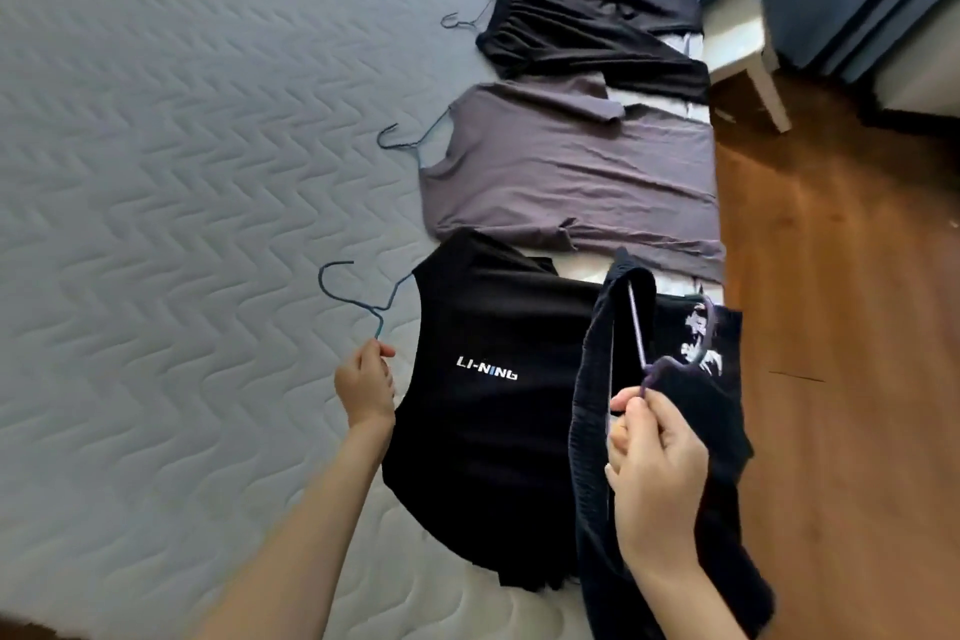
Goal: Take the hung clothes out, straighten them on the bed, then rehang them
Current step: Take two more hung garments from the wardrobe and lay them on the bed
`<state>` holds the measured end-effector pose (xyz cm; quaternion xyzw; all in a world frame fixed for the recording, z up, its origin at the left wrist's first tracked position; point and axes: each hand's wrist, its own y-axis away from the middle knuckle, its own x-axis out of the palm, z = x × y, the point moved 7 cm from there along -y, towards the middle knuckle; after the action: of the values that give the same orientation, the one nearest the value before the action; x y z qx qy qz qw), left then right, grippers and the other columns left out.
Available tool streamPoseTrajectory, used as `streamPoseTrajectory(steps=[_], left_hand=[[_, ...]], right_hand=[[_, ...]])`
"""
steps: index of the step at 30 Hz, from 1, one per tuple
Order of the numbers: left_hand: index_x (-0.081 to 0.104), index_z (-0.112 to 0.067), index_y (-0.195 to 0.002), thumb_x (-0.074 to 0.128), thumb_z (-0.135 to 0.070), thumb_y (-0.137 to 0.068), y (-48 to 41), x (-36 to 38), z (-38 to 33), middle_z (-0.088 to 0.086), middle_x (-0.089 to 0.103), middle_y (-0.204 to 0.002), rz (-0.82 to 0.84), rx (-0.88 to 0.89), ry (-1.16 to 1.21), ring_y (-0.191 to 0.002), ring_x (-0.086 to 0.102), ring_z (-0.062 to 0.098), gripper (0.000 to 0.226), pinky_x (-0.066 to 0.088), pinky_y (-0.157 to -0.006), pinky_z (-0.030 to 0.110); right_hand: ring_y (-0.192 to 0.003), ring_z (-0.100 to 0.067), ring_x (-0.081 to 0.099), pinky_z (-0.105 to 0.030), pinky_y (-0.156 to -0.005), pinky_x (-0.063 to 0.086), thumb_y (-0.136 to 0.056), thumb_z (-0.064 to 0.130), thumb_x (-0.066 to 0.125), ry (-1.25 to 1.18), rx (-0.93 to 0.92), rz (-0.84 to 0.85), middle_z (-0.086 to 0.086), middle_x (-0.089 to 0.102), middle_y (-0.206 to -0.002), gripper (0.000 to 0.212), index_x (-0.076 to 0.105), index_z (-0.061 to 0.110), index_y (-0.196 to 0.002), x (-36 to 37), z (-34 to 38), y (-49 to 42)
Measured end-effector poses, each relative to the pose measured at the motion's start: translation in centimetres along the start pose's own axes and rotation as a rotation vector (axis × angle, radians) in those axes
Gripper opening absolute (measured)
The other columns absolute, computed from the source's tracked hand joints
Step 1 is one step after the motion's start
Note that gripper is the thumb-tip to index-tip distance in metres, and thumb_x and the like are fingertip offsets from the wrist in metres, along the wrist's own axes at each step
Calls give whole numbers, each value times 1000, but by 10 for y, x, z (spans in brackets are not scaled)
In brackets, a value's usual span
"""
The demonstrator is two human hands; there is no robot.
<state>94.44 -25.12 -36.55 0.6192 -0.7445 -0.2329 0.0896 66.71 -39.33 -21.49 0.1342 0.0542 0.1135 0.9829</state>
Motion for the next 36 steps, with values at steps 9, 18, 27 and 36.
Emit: streamPoseTrajectory(steps=[9,18,27,36], left_hand=[[56,-6,-80,34,-21,-98,-137,-27,114,8,60,-70,249,22,-571,-63,53,18,32,41,-56,28],[45,-11,-73,42,-24,-98,-158,-20,122,7,52,-71,305,387,-1027,-65,50,27,29,27,-57,33],[57,-7,-94,45,-38,-98,-149,-28,93,13,65,-92,476,213,-1064,-87,61,31,34,43,-70,38],[65,-18,-103,48,-23,-97,41,-144,-73,-10,67,-97,400,468,-571,-91,61,6,19,42,-77,12]], right_hand=[[-47,-10,23,-22,-42,22,-99,9,39,54,100,10,6,30,-53,30,57,9,-75,160,-138,-6],[-54,-14,30,-26,-49,27,-98,17,42,150,87,-26,9,36,-53,27,61,12,-79,194,-173,-4],[-44,-8,23,-20,-38,20,-100,6,39,139,39,-83,6,31,-51,28,58,6,-78,150,-99,17],[-37,-6,22,-17,-39,16,-101,3,36,10,1,-44,7,31,-47,32,58,5,-78,54,53,120]])
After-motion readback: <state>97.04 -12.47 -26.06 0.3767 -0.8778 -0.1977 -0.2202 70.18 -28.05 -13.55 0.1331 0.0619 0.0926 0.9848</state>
